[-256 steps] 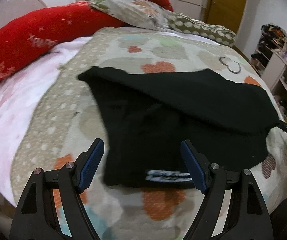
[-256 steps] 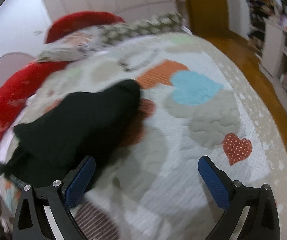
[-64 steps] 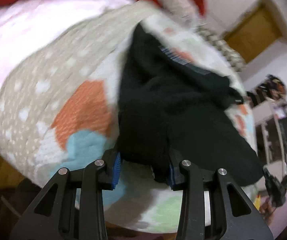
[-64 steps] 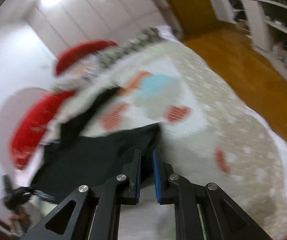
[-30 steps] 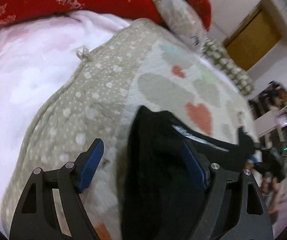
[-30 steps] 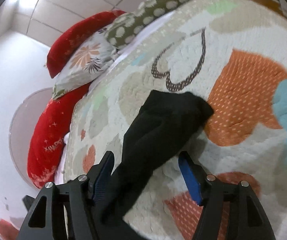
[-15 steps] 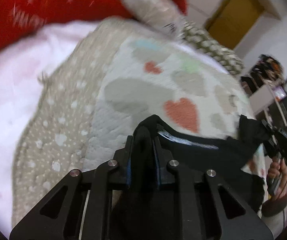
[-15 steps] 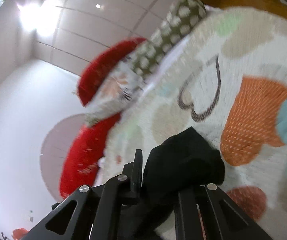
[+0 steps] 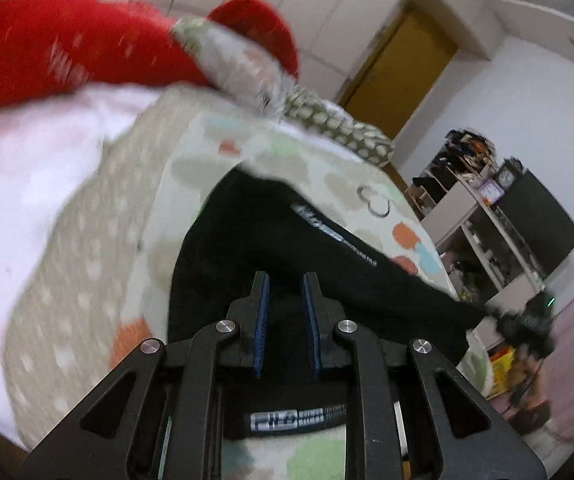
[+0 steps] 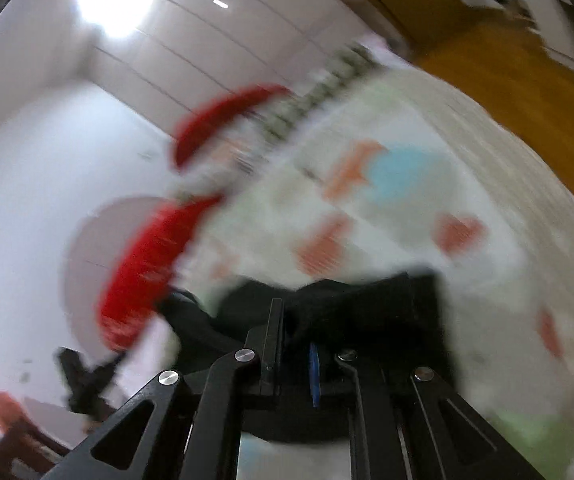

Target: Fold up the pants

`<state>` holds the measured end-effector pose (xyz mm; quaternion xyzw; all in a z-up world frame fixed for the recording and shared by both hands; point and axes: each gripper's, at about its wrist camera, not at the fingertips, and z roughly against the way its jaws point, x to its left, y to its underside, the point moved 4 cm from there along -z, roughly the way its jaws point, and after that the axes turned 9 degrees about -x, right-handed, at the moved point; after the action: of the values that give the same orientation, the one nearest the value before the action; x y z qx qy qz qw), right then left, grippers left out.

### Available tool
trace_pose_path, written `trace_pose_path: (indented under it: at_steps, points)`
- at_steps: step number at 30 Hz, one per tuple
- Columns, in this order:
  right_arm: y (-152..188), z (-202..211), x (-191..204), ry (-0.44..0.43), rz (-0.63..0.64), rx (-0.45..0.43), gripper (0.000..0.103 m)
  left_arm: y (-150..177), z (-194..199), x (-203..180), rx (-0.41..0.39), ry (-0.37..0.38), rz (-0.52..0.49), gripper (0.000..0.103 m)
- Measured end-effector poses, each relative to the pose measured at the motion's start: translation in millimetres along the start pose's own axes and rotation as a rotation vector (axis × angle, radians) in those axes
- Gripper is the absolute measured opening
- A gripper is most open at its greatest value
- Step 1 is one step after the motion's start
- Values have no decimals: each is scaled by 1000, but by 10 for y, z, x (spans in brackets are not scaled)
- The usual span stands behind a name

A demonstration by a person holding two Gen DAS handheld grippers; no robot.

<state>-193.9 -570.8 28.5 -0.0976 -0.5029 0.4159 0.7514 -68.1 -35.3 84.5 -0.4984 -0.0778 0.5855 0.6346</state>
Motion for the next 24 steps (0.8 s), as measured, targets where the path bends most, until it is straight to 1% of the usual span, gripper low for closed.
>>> trace_pose_path:
  at_steps: [2,3,4,5,6,7,8,9,11,12,13,14,15,16,17,19,20,22,24]
  points:
    - [188,-145,-207,126,-2,140,14,54,-51,76,13,-31,40,16]
    - [236,-141,-235,168,23,157,16,64,-107,121,23,-56,62,18]
    - [236,-141,-233,194,51,146,27,74,-144,150,34,-75,78,27]
    - [216,-96,-201,219,86,123,39,79,-181,184,44,-87,98,44]
    - [172,-36,-154,238,118,99,45,76,-208,210,42,-90,113,53]
    - [103,32,-95,249,136,67,47,74,-216,227,33,-92,122,65]
    - [28,84,-21,245,144,35,48,66,-240,241,23,-92,131,67]
    - [-41,99,69,230,150,11,48,69,-276,254,28,-85,137,67]
    - [-140,46,303,187,189,-3,58,111,-354,254,70,-72,137,67]
    - [-166,-30,435,161,223,-1,61,155,-386,224,87,-66,125,67]
    - [-172,-176,642,114,278,11,65,183,-403,202,92,-64,111,67]
    - [-151,-290,791,71,319,29,66,219,-441,174,98,-70,89,67]
    - [-115,-550,1048,-2,373,67,66,243,-466,164,106,-82,77,67]
    - [-81,-707,1162,-40,396,89,66,258,-509,179,116,-106,70,67]
    - [-33,-1020,1391,-92,431,127,66,275,-567,218,126,-152,65,67]
    - [86,-1414,1682,-161,478,181,66,297,-653,293,137,-214,54,67]
    - [156,-1707,1885,-200,511,218,66,306,-698,326,146,-223,50,67]
    - [281,-2144,2169,-254,561,282,66,319,-774,375,160,-232,38,67]
    - [433,-2625,2385,-275,620,350,70,295,-827,421,162,-247,18,67]
